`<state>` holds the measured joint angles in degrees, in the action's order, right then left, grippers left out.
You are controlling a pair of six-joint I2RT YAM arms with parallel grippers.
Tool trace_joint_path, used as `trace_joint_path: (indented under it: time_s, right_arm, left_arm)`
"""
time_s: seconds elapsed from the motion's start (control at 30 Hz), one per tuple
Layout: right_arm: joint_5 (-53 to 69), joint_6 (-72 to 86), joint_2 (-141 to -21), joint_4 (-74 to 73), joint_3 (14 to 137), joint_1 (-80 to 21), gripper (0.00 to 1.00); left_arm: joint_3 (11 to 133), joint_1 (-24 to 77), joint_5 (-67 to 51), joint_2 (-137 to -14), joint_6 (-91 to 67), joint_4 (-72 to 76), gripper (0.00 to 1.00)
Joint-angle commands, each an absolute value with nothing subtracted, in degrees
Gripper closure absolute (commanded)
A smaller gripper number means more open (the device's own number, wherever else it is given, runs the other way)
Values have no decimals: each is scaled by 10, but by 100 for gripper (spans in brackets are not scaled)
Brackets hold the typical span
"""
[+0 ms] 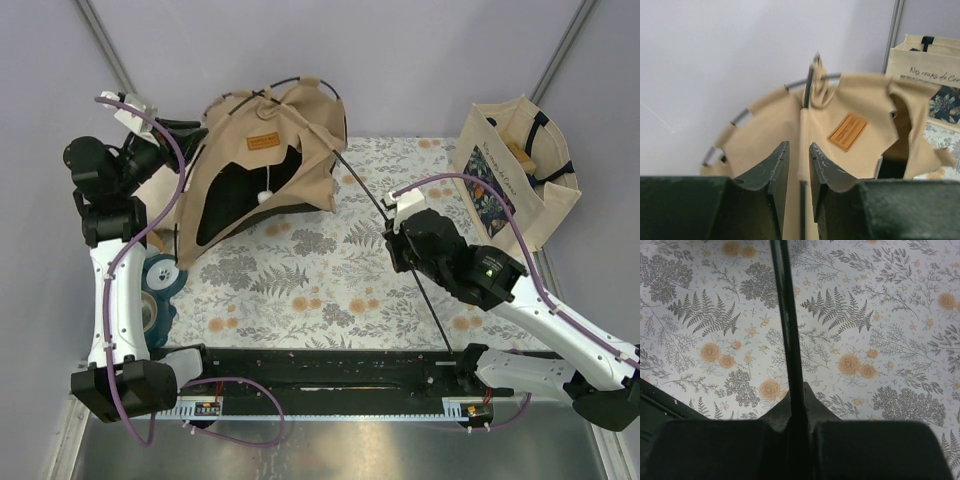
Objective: Set up the pet tent
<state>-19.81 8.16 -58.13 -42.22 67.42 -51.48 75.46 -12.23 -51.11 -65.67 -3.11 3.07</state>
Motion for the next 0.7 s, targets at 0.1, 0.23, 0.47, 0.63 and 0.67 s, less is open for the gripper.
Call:
trace_joint_path:
  time_s: [0.1,0.23,0.47,0.63,0.67]
  right_arm:
    - [-206,161,-535,-379,643,-512,100]
    - [-219,185,-496,-390,630,-512,100]
    - [-248,224,-469,-379,592,-512,100]
    - [-250,271,-460,-324,534,-512,100]
    - [-238,280,-454,-305,517,-512,100]
  left_arm:
    - [736,-122,-540,-664,-123,170,80]
    - [736,-113,-547,-676,-157,184,78]
    - [711,-25,-418,-657,-207,93,54]
    - [699,96,-307,-650,-270,47,50]
    - [691,128,-289,-650,-270,40,49]
